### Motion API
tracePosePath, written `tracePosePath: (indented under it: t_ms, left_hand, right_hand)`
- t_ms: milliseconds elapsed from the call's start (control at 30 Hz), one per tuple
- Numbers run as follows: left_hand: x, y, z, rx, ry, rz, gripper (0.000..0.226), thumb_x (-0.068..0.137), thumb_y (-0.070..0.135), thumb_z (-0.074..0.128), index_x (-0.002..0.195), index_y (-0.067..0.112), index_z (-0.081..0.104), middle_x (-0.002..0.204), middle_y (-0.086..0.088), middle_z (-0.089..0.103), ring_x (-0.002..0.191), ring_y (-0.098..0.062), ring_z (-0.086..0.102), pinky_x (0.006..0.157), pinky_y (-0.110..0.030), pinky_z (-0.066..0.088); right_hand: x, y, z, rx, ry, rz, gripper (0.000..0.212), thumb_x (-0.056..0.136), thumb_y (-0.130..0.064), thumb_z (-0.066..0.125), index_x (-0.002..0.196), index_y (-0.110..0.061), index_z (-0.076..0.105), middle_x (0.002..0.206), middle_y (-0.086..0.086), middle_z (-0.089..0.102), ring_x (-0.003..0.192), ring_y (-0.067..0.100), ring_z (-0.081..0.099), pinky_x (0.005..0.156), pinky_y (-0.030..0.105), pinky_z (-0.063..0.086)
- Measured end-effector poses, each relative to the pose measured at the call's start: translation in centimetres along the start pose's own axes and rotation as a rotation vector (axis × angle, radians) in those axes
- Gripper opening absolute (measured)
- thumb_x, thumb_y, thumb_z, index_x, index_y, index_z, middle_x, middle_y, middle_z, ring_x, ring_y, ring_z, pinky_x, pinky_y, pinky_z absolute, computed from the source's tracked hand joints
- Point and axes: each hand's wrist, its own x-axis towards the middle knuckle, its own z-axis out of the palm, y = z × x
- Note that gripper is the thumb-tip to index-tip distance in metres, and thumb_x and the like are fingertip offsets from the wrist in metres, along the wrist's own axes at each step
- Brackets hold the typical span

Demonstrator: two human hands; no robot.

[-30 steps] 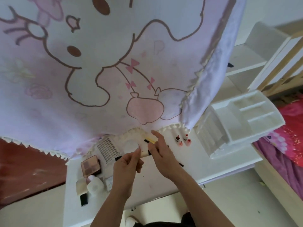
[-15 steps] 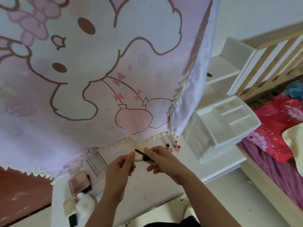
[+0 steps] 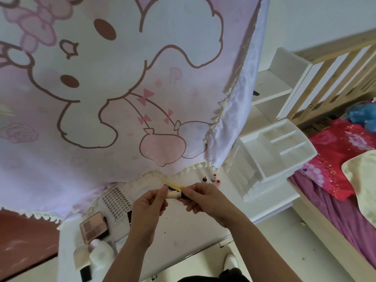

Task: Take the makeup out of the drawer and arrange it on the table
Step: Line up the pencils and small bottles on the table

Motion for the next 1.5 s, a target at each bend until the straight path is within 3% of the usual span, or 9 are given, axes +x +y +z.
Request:
tracePosePath:
  t_ms: [133, 400, 633, 800, 933, 1100, 1200, 1333, 1500]
  left_hand:
    - [-0.1, 0.4, -0.7, -0.002, 0.020, -0.002, 0.031, 0.084, 0.036, 0.068, 0.086, 0.006, 0.076, 0.063, -0.010, 0.055, 0.057, -0.014, 0.043, 0.055, -0.025, 0.037]
    - [0.4, 0.3, -1.8, -0.252, 0.035, -0.169, 0.022, 0.094, 0.028, 0.060, 0.078, 0.013, 0.055, 0.067, -0.004, 0.055, 0.060, -0.012, 0.048, 0.056, -0.030, 0.032]
    - [-0.1, -2.3, 0.2, -0.434, -0.158, -0.341, 0.032, 0.081, 0.013, 0.069, 0.110, 0.000, 0.063, 0.094, -0.011, 0.063, 0.074, -0.013, 0.059, 0.064, -0.024, 0.053]
    - [0.6, -4.8, 3.9, -0.074, -0.170, -0.262, 0.019, 0.086, 0.016, 0.071, 0.104, 0.012, 0.074, 0.085, -0.003, 0.071, 0.081, -0.017, 0.062, 0.082, -0.031, 0.053]
    - [2.4, -7.5, 6.5, 0.213, -0.137, -0.175, 0.014, 0.086, 0.018, 0.075, 0.099, 0.019, 0.072, 0.086, -0.003, 0.075, 0.077, -0.021, 0.069, 0.068, -0.016, 0.052]
    - [5.3, -12.0, 9.2, 0.516, -0.088, -0.057, 0.013, 0.081, 0.029, 0.079, 0.088, 0.032, 0.068, 0.078, 0.010, 0.071, 0.075, 0.000, 0.064, 0.073, -0.018, 0.049]
    - [6.8, -14.1, 10.8, 0.657, -0.061, -0.045, 0.016, 0.081, 0.033, 0.078, 0.093, 0.034, 0.068, 0.078, 0.016, 0.066, 0.069, -0.001, 0.059, 0.065, -0.010, 0.040]
    - [8.7, -17.1, 12.5, 0.860, -0.100, -0.007, 0.020, 0.083, 0.039, 0.073, 0.101, 0.032, 0.069, 0.097, 0.018, 0.066, 0.082, -0.006, 0.060, 0.078, -0.025, 0.049]
    - [9.7, -18.7, 13.8, 0.961, -0.084, 0.016, 0.018, 0.087, 0.039, 0.069, 0.103, 0.033, 0.069, 0.095, 0.015, 0.060, 0.092, -0.009, 0.056, 0.077, -0.025, 0.044]
  right_hand:
    - [-0.3, 0.2, -1.7, 0.034, 0.008, -0.061, 0.019, 0.086, -0.019, 0.079, 0.105, -0.015, 0.076, 0.088, 0.007, 0.074, 0.079, 0.015, 0.066, 0.082, 0.032, 0.054]
    - [-1.0, 0.0, -3.9, 0.170, 0.090, -0.068, 0.020, 0.086, -0.015, 0.077, 0.101, -0.005, 0.069, 0.097, 0.013, 0.076, 0.079, 0.016, 0.065, 0.070, 0.026, 0.049]
    - [-1.0, 3.3, -5.5, 0.603, 0.159, -0.058, 0.047, 0.076, -0.008, 0.077, 0.122, 0.000, 0.066, 0.117, 0.019, 0.072, 0.108, 0.028, 0.071, 0.086, 0.025, 0.058]
    - [-1.2, 5.6, -7.9, 0.584, 0.259, -0.008, 0.028, 0.089, -0.006, 0.071, 0.117, -0.001, 0.071, 0.117, 0.017, 0.073, 0.110, 0.025, 0.070, 0.090, 0.028, 0.058]
    - [0.2, 7.4, -9.6, 0.242, 0.411, 0.030, 0.022, 0.084, -0.025, 0.079, 0.106, -0.027, 0.078, 0.103, -0.001, 0.077, 0.098, 0.014, 0.071, 0.087, 0.029, 0.057]
    - [4.0, 11.3, -11.2, -0.028, 0.589, 0.018, 0.017, 0.083, -0.029, 0.081, 0.098, -0.035, 0.077, 0.085, -0.015, 0.076, 0.073, -0.002, 0.068, 0.069, 0.018, 0.053]
    - [6.4, 14.2, -11.9, -0.146, 0.613, -0.026, 0.017, 0.084, -0.025, 0.080, 0.095, -0.037, 0.075, 0.088, -0.024, 0.075, 0.077, -0.004, 0.070, 0.069, 0.008, 0.049]
    - [9.4, 17.7, -12.7, -0.269, 0.631, -0.058, 0.017, 0.086, -0.021, 0.079, 0.100, -0.030, 0.075, 0.096, -0.017, 0.071, 0.080, -0.004, 0.069, 0.070, 0.008, 0.050]
    - [11.6, 20.4, -13.3, -0.385, 0.660, -0.081, 0.019, 0.087, -0.023, 0.077, 0.106, -0.022, 0.078, 0.098, -0.008, 0.071, 0.078, -0.004, 0.066, 0.076, 0.001, 0.043]
